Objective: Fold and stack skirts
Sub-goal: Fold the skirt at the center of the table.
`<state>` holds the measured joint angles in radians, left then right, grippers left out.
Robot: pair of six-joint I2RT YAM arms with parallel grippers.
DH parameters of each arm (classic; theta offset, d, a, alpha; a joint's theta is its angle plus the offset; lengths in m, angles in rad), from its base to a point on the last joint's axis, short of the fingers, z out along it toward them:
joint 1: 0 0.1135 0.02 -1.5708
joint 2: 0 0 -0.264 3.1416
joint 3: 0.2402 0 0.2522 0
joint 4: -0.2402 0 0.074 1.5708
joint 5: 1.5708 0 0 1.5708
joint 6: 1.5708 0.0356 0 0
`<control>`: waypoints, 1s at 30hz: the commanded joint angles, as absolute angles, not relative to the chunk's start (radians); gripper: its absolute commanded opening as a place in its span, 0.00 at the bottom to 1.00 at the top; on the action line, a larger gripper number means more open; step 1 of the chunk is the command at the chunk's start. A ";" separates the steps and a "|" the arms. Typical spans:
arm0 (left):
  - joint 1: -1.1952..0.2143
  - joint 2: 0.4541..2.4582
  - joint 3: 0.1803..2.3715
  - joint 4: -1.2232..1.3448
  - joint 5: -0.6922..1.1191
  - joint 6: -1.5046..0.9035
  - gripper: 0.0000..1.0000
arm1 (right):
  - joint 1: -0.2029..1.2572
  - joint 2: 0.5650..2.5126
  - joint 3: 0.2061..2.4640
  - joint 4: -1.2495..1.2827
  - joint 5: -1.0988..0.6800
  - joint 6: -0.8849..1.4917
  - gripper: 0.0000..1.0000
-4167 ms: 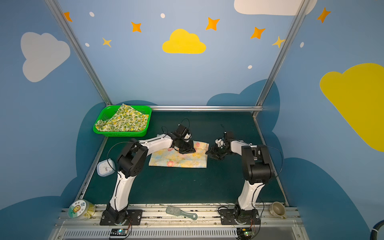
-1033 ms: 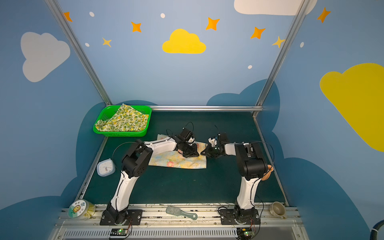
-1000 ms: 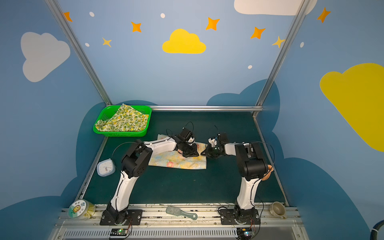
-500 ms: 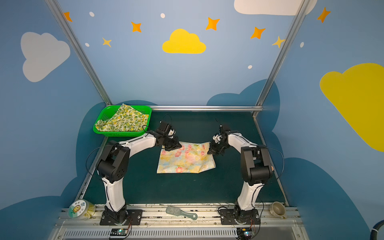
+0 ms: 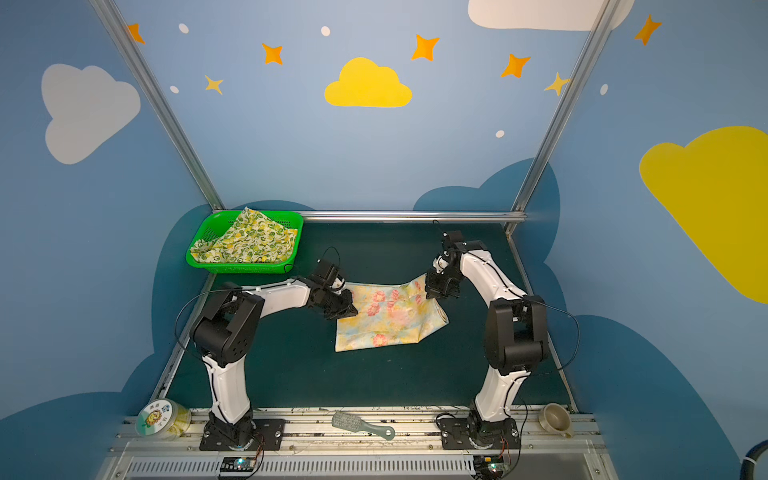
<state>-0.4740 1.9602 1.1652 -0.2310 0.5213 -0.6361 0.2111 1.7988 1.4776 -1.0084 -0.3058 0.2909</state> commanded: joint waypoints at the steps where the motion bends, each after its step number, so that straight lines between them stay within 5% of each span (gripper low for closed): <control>1: -0.511 1.969 1.142 -0.201 0.522 -0.663 0.11 | 0.215 1.812 1.531 -1.097 -0.249 0.266 0.00; 16: -0.654 2.014 1.048 0.030 0.546 -0.860 0.09 | 0.291 1.902 1.644 -1.201 -0.025 0.253 0.00; 30: -0.791 2.051 1.361 -0.123 0.614 -0.778 0.10 | 0.298 1.928 1.687 -1.204 -0.011 0.260 0.00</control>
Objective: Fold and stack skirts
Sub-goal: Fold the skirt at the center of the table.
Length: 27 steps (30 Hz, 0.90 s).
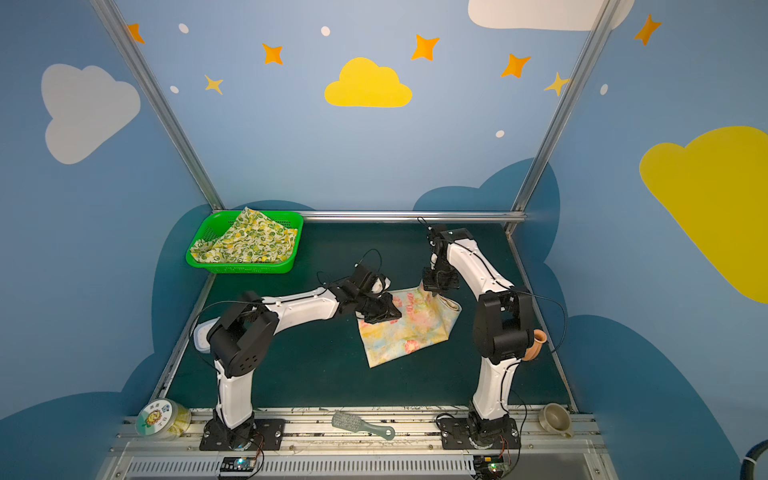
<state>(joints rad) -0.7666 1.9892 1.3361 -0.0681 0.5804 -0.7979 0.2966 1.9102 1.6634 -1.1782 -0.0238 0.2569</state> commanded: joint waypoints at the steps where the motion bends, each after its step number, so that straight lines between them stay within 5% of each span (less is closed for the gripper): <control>1: -0.796 2.063 1.366 -0.118 0.621 -0.783 0.10 | 0.296 1.930 1.690 -1.204 -0.012 0.261 0.00; 27: -0.873 2.286 1.450 0.016 0.656 -0.936 0.10 | 0.295 1.898 1.679 -1.209 -0.150 0.382 0.00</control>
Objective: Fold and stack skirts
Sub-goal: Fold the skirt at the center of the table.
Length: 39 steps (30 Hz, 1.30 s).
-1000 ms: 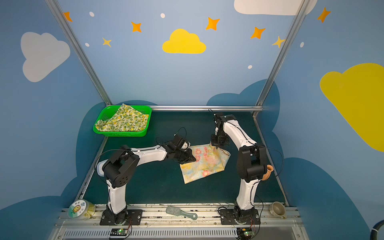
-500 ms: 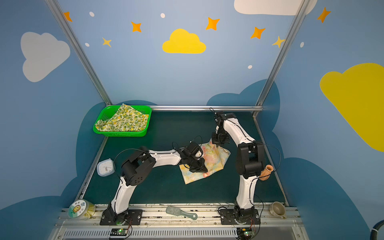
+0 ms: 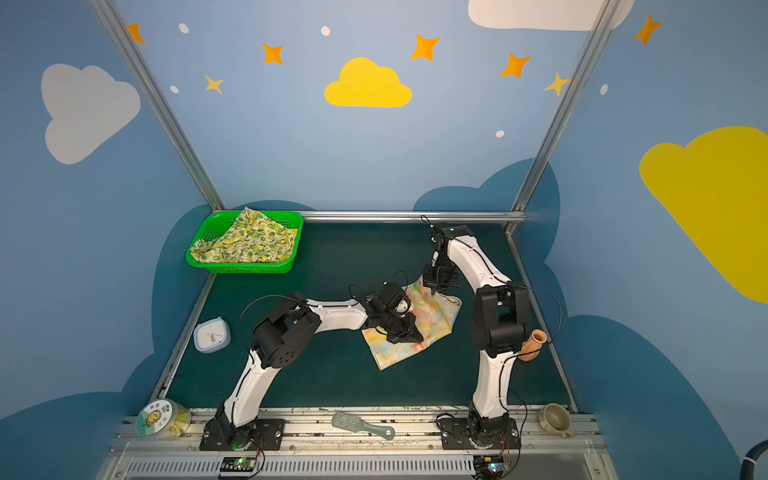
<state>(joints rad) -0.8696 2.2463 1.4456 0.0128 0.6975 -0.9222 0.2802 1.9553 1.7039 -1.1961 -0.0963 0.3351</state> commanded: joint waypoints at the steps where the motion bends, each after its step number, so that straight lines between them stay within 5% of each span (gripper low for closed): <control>1: -0.873 2.291 1.453 0.017 0.655 -0.937 0.10 | 0.301 1.887 1.662 -1.198 -0.160 0.395 0.00; 15: -0.832 2.122 1.347 0.081 0.647 -0.978 0.09 | 0.370 1.855 1.588 -1.124 -0.181 0.472 0.00; 24: -0.756 1.955 1.229 -0.169 0.618 -0.782 0.10 | 0.370 1.866 1.607 -1.118 -0.171 0.477 0.00; 39: -0.792 2.045 1.171 -0.120 0.620 -0.772 0.08 | 0.370 1.857 1.625 -1.118 -0.265 0.502 0.00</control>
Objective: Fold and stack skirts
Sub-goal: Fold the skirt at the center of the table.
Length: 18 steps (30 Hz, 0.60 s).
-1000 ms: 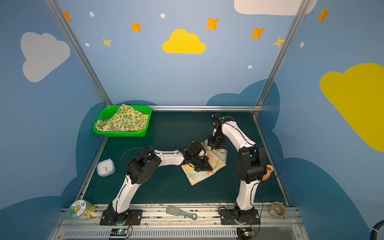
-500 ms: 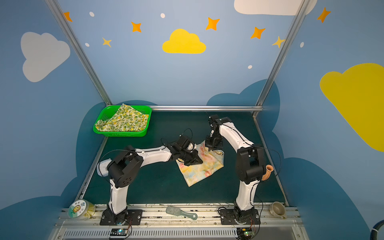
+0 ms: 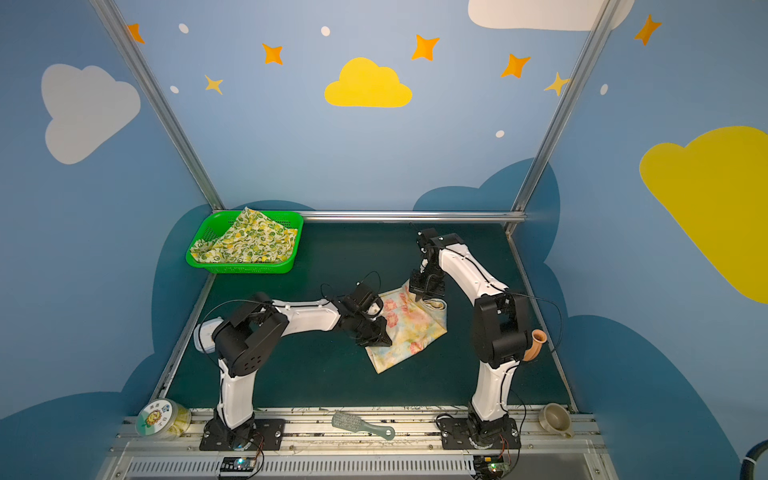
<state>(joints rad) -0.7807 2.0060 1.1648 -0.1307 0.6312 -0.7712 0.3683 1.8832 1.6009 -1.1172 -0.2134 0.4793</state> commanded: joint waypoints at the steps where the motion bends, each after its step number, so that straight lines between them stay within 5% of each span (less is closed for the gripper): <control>1: -0.795 2.053 1.174 -0.112 0.620 -0.777 0.08 | 0.371 1.853 1.621 -1.112 -0.278 0.508 0.00; 18: -0.821 2.142 1.195 0.011 0.614 -0.854 0.08 | 0.418 1.731 1.393 -0.881 -0.377 0.673 0.00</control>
